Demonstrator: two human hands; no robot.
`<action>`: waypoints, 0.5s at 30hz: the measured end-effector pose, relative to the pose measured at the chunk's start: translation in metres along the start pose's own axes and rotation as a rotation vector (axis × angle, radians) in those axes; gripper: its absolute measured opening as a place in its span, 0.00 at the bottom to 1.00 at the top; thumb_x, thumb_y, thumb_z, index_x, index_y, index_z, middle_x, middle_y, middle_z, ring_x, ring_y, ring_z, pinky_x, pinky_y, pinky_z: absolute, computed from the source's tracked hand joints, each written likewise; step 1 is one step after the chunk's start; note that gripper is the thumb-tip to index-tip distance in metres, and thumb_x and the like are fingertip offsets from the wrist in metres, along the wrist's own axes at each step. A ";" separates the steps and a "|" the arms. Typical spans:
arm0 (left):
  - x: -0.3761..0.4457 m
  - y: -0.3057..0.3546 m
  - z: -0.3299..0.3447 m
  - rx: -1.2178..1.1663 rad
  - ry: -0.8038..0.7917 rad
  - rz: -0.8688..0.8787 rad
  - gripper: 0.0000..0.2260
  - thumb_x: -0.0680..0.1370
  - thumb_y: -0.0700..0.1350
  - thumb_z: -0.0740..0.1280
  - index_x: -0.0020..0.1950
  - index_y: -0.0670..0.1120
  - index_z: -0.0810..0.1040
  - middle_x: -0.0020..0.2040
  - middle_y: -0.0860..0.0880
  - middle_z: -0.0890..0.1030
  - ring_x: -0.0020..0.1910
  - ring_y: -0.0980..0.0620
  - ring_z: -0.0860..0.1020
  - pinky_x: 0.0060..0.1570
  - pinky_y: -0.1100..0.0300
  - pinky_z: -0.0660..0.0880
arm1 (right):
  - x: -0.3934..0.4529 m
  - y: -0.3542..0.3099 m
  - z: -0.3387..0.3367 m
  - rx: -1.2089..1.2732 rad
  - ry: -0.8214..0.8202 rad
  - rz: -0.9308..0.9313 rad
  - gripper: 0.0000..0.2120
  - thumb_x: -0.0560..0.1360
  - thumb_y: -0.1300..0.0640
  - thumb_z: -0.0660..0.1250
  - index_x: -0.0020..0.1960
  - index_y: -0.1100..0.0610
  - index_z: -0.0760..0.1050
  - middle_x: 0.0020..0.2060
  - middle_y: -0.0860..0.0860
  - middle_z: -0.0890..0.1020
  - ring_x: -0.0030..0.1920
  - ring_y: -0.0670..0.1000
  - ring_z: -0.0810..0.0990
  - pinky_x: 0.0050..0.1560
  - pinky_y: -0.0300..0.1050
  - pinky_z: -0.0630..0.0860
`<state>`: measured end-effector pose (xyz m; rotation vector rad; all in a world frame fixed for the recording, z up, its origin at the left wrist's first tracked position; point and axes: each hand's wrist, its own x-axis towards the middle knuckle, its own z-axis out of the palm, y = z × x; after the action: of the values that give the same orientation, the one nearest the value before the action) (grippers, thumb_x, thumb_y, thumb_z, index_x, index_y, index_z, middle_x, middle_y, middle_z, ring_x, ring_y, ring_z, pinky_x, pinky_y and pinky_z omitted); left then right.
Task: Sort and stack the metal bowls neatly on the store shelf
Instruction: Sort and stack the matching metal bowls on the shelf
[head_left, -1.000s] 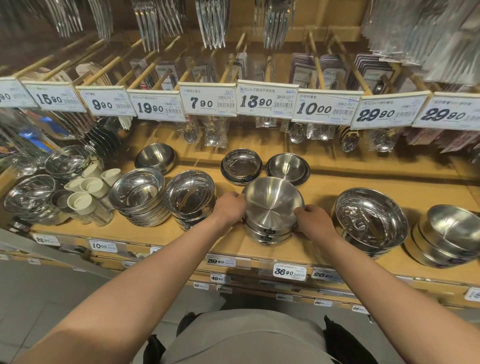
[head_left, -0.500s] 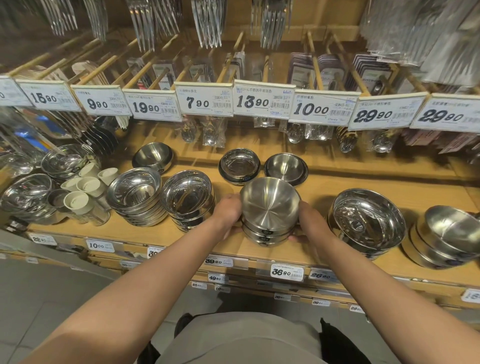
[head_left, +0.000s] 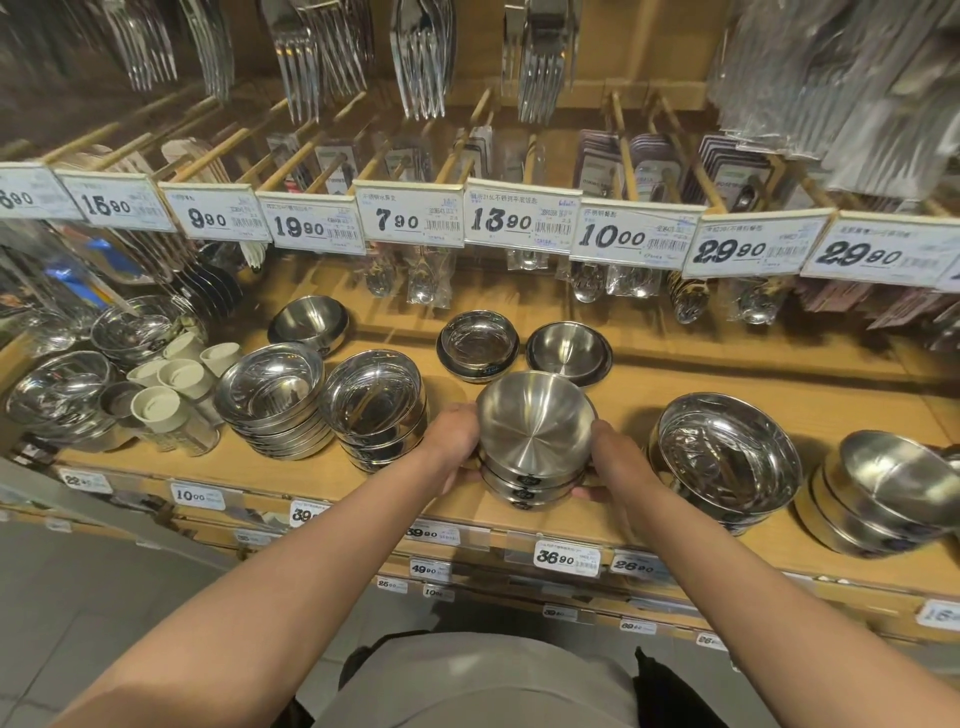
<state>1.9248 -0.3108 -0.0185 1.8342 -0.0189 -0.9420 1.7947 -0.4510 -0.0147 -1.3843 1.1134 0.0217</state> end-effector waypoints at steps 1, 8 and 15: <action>0.000 0.000 0.000 -0.001 0.001 0.001 0.16 0.83 0.46 0.54 0.61 0.41 0.78 0.47 0.44 0.76 0.46 0.45 0.74 0.41 0.52 0.79 | 0.000 0.000 0.000 -0.003 0.002 -0.001 0.19 0.82 0.50 0.50 0.62 0.55 0.75 0.53 0.56 0.81 0.54 0.57 0.81 0.52 0.58 0.83; -0.008 -0.002 0.001 -0.010 -0.006 -0.008 0.17 0.83 0.47 0.54 0.62 0.42 0.77 0.48 0.44 0.77 0.45 0.47 0.74 0.40 0.54 0.79 | -0.003 -0.003 0.000 -0.036 0.013 0.016 0.20 0.83 0.49 0.49 0.66 0.57 0.73 0.52 0.57 0.79 0.47 0.53 0.79 0.51 0.54 0.83; -0.019 0.027 -0.008 0.288 0.190 0.137 0.20 0.82 0.53 0.57 0.65 0.42 0.76 0.62 0.43 0.78 0.59 0.42 0.77 0.60 0.49 0.75 | -0.011 -0.025 -0.004 -0.354 0.111 -0.208 0.21 0.83 0.50 0.49 0.62 0.63 0.72 0.56 0.59 0.77 0.53 0.59 0.76 0.50 0.52 0.73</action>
<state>1.9269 -0.3098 0.0147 2.1526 -0.1687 -0.6934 1.8016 -0.4547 0.0114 -1.8321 1.0857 -0.0089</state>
